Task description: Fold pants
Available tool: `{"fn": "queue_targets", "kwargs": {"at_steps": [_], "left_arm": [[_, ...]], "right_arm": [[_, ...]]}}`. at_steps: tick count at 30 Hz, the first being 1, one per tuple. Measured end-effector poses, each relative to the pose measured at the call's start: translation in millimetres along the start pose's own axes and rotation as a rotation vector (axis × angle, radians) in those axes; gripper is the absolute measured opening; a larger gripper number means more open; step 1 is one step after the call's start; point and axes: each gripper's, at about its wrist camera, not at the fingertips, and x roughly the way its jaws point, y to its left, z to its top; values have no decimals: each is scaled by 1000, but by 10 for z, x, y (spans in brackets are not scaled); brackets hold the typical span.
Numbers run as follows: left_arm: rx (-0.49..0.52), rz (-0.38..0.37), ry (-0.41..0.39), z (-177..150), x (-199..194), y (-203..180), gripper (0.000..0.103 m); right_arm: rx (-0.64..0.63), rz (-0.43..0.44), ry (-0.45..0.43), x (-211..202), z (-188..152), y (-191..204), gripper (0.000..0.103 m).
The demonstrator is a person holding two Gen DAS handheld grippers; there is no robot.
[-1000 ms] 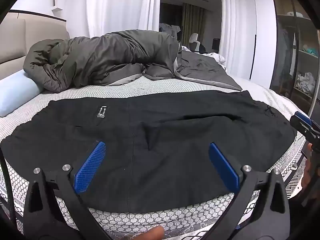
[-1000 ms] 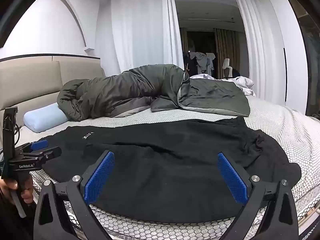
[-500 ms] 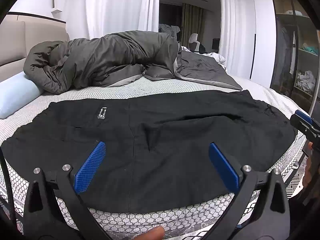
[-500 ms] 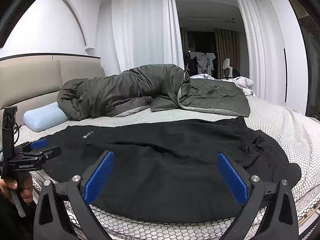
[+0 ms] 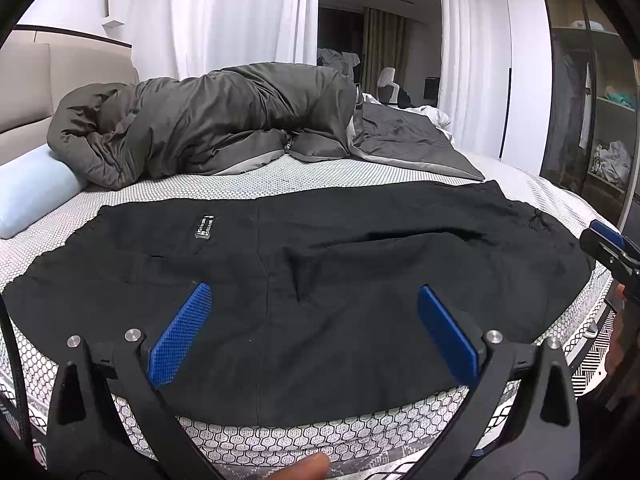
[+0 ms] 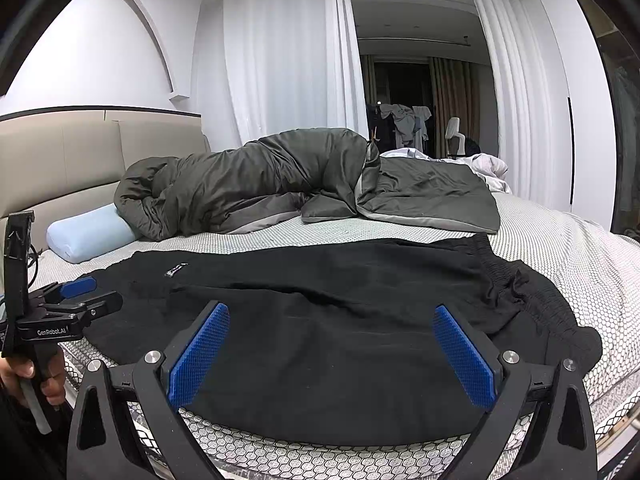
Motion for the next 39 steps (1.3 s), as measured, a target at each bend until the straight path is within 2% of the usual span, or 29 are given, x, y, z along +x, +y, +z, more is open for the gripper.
{"fn": "queue_targets", "kwargs": {"at_steps": [39], "left_arm": [[6, 3, -3, 13, 5, -27, 103]], "right_arm": [[0, -2, -3, -16, 4, 2, 103]]}}
